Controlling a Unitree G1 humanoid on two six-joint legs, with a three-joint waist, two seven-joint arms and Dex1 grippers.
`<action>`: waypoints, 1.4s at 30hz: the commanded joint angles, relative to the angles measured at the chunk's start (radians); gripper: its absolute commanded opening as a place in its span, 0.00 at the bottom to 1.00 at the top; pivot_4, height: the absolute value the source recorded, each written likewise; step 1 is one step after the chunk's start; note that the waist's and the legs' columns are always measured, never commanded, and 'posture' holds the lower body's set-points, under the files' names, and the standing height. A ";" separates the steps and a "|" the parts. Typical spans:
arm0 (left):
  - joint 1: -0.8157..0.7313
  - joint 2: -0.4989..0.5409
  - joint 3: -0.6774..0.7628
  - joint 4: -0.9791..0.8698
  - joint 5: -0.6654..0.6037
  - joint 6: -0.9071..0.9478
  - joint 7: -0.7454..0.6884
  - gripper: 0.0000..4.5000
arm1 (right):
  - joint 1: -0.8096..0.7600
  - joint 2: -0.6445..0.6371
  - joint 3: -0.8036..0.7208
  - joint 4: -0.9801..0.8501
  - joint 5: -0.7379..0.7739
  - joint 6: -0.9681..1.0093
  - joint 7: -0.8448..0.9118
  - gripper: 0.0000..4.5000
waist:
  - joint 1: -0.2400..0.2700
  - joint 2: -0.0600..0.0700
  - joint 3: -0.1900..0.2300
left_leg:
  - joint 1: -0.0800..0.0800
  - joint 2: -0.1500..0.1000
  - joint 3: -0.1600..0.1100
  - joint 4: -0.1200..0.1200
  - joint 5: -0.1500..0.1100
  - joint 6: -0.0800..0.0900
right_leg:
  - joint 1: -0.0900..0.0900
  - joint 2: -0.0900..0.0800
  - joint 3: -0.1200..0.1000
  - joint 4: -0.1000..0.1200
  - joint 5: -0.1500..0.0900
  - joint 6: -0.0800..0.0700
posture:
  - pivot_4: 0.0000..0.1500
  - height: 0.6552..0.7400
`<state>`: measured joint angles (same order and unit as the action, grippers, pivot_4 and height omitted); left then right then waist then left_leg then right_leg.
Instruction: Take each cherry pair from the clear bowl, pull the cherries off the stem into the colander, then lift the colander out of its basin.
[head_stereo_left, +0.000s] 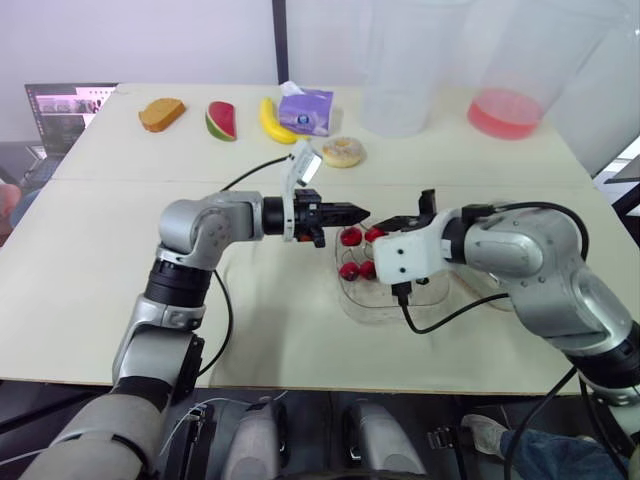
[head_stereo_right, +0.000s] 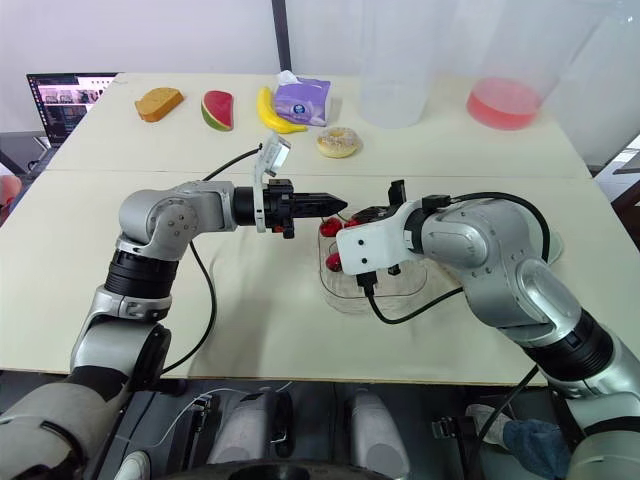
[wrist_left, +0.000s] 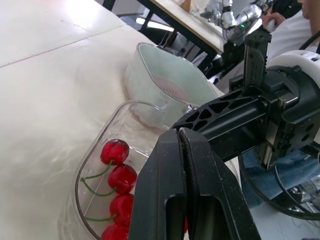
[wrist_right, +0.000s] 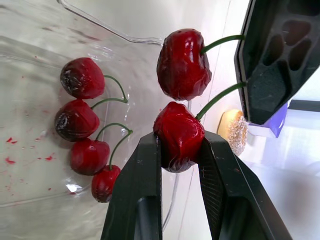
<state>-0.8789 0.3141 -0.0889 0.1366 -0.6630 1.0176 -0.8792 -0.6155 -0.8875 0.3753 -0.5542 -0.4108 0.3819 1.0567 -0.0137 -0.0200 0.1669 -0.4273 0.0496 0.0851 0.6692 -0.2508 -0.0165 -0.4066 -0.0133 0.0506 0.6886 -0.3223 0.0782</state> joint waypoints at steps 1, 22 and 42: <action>-0.030 0.006 0.012 -0.018 -0.003 -0.008 -0.013 0.01 | -0.001 0.004 -0.042 -0.036 -0.008 0.006 0.002 0.13 | 0.000 0.000 0.000 | 0.000 0.000 0.000 0.000 0.000 0.000 | 0.000 0.000 0.000 0.000 0.000 0.000 | 1.00 1.00; -0.026 0.343 0.004 -0.201 -0.016 -0.241 -0.481 0.00 | -0.260 0.237 -0.429 -0.113 0.723 1.066 0.145 0.98 | -0.002 0.001 0.000 | 0.001 0.001 -0.001 -0.002 0.000 0.000 | 0.000 -0.001 0.000 0.000 0.000 -0.001 | 1.00 1.00; 0.001 0.324 0.006 -0.251 -0.007 -0.240 -0.399 0.00 | -0.322 0.314 -0.343 -0.016 0.987 1.099 -0.147 0.34 | -0.004 0.001 0.000 | 0.000 0.000 -0.001 -0.001 -0.004 0.007 | 0.000 -0.001 0.000 0.000 0.000 -0.001 | 1.00 1.00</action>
<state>-0.8708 0.6291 -0.1023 -0.0884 -0.6645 0.7879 -1.2806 -0.9157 -0.5645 0.0408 -0.5632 0.5559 1.4979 0.9248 -0.0179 -0.0194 0.1668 -0.4272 0.0498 0.0846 0.6678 -0.2551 -0.0091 -0.4068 -0.0142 0.0504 0.6887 -0.3226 0.0771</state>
